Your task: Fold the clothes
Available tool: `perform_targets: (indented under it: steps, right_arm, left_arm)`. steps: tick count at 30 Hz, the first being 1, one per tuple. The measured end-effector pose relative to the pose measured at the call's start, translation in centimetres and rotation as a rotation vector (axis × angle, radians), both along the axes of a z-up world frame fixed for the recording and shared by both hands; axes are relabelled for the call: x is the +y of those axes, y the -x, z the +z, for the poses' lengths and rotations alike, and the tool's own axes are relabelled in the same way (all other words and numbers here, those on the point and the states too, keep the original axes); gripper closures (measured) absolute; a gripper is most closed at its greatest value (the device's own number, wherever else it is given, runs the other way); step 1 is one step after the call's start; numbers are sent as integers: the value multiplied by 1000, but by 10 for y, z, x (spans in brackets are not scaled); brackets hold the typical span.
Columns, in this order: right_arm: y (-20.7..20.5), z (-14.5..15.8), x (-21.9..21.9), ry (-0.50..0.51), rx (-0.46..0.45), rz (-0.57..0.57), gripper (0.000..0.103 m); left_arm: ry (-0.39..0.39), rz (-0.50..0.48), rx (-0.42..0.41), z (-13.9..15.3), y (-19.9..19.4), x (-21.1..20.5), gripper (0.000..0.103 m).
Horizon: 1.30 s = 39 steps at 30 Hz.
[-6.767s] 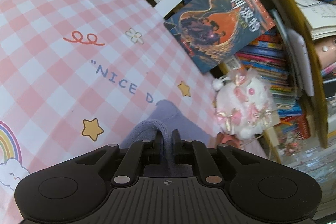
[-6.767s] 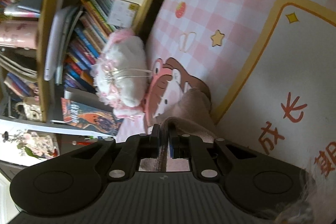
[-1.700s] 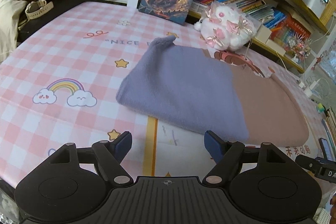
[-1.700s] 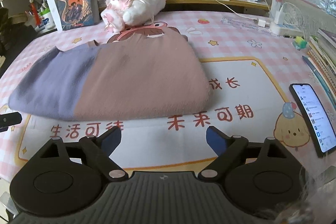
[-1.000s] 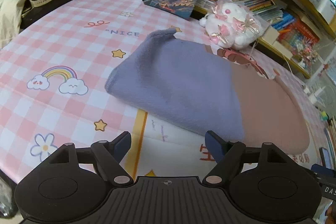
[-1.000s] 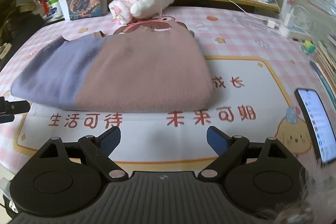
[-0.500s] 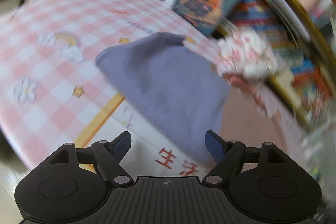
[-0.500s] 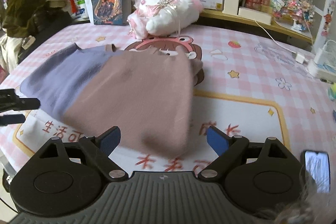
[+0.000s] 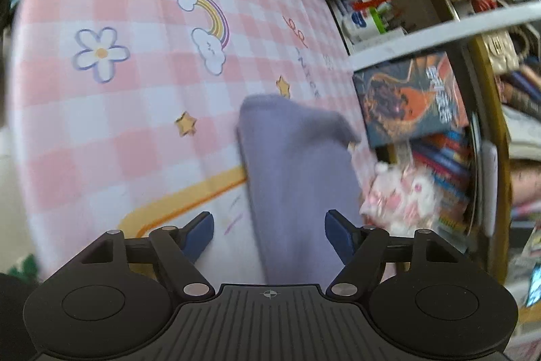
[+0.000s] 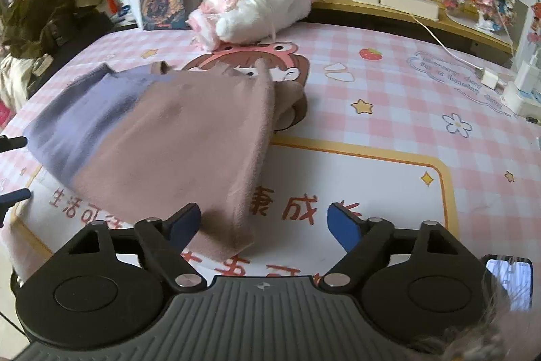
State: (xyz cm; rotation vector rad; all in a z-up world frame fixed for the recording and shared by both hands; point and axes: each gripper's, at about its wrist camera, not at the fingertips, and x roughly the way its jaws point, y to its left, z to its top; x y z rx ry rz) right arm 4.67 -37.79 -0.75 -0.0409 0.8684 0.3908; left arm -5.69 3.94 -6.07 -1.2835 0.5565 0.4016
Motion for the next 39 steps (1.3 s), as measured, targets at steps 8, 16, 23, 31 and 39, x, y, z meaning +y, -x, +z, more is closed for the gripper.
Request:
perform_targets:
  steps: [8,16,23,31,39]
  right_arm:
    - [-13,-6,8,21,35,-55,46]
    - [-21,-13,13,3,80,-115,53]
    - [-25,-13,27,4,87,-123,65]
    - [-29,-13,41,8,90,-108,65]
    - [-30,-13,45,19,93,-113,65]
  left_arm:
    - [55,16,-21,-8,-30,20,37]
    - [-10,-60,-16,-4,-37,23,92]
    - [-292,-226,-136,41,-30,24,94]
    - [-74,-157,-59,-13,-35,52,85]
    - [51,-142,-87,-28,-42,50,72]
